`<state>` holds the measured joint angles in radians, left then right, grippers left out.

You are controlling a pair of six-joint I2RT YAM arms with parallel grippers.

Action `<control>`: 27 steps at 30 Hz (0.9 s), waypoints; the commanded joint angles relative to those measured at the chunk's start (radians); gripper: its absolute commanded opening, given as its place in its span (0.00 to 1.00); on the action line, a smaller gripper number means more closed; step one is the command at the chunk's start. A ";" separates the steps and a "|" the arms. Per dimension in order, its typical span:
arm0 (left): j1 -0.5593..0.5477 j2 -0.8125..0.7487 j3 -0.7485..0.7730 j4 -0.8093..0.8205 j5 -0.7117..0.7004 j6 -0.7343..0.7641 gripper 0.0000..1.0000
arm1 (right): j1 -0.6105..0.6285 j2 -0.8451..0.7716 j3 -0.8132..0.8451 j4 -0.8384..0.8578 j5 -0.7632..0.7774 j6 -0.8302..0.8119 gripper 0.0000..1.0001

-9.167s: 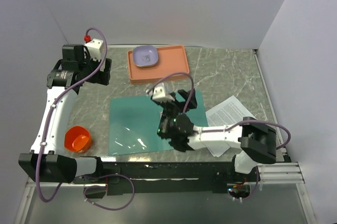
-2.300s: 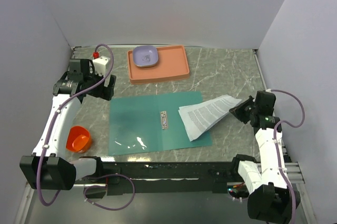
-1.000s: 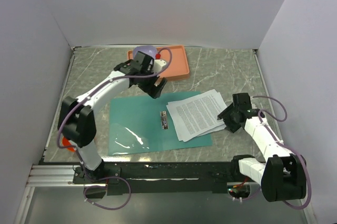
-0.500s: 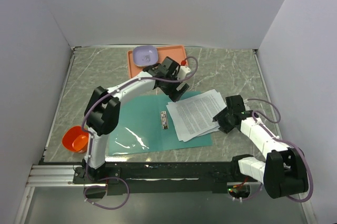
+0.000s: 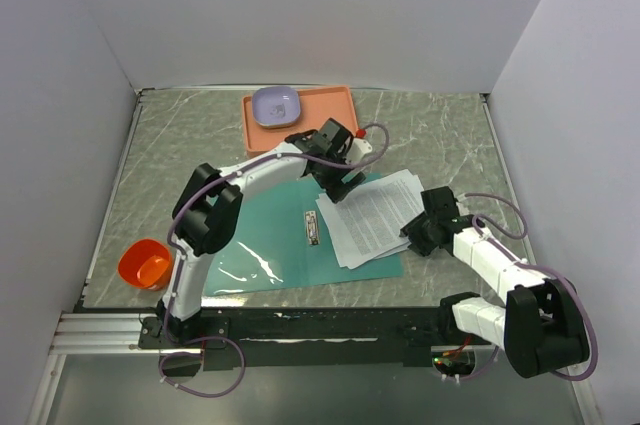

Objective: Put the files into the folder

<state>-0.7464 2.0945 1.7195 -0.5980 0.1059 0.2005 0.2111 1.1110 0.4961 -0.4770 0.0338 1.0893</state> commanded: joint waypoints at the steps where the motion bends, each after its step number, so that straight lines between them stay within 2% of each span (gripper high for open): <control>1: -0.024 0.045 -0.031 -0.002 -0.049 0.080 0.96 | 0.027 -0.030 -0.016 0.054 0.037 0.050 0.46; 8: -0.045 0.093 -0.040 -0.035 -0.075 0.137 0.96 | 0.033 -0.031 -0.033 0.067 0.043 0.063 0.43; 13: -0.045 0.078 -0.063 -0.055 -0.038 0.185 0.96 | 0.039 -0.007 -0.041 0.098 0.038 0.076 0.40; 21: -0.047 0.056 -0.084 -0.066 -0.057 0.188 0.98 | 0.097 0.007 -0.066 0.107 0.083 0.156 0.36; 24: -0.045 0.045 -0.080 -0.074 -0.055 0.185 0.98 | 0.116 -0.022 -0.085 0.103 0.120 0.193 0.32; 27: -0.045 0.027 -0.043 -0.091 -0.054 0.172 0.98 | 0.132 -0.068 -0.093 0.084 0.153 0.207 0.15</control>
<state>-0.7853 2.1590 1.6653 -0.6125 0.0616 0.3580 0.3195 1.0954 0.4248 -0.3759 0.0994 1.2396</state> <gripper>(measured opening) 0.977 0.250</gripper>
